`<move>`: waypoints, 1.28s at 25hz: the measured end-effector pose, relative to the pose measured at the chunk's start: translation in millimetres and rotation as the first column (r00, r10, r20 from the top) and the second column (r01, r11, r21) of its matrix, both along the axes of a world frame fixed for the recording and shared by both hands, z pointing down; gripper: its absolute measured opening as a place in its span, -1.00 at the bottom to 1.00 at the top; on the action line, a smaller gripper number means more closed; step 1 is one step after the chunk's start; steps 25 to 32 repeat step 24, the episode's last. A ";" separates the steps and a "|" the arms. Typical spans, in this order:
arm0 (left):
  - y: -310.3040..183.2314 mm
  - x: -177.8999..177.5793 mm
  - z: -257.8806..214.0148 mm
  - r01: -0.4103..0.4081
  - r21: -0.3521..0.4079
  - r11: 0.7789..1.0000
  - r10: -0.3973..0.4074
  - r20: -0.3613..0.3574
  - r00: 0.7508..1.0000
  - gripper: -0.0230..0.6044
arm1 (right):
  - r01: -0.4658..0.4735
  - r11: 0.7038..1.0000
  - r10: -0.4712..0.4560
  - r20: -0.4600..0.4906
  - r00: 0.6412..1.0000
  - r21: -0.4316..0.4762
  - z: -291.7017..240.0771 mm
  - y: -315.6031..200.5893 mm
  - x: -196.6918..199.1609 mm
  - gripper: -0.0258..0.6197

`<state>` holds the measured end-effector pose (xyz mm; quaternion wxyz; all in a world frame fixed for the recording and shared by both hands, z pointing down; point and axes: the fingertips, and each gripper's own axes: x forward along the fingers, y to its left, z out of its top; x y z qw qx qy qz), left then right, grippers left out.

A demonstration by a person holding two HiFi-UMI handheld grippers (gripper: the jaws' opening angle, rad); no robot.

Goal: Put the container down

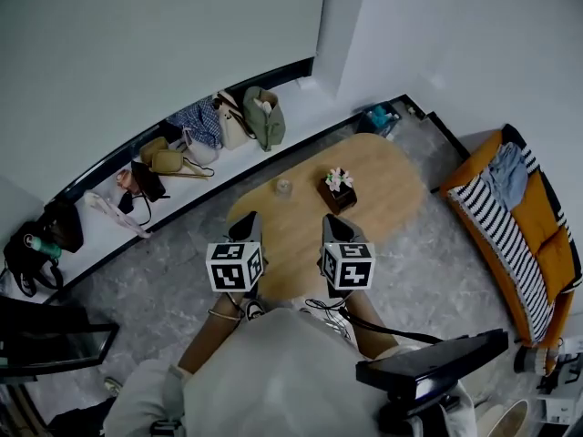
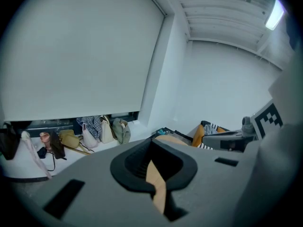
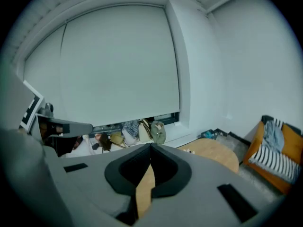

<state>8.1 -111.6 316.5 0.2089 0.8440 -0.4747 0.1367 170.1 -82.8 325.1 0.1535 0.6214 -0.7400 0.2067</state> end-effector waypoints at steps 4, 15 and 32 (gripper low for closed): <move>2.3 3.5 -5.8 0.041 0.015 0.999 -0.041 0.013 0.999 -0.90 | 0.036 0.999 -0.035 -0.038 0.999 0.026 -8.7 1.1 7.8 -0.85; 11.3 7.5 -5.3 0.063 0.019 0.998 -0.064 0.044 0.997 -0.90 | 0.081 0.996 -0.080 -0.031 0.996 0.039 -15.8 -3.2 7.7 -0.85; 16.2 -4.8 -2.2 0.058 0.012 0.998 -0.059 0.052 0.997 -0.90 | 0.072 0.997 -0.072 -0.019 0.997 0.032 -13.1 2.5 -2.3 -0.85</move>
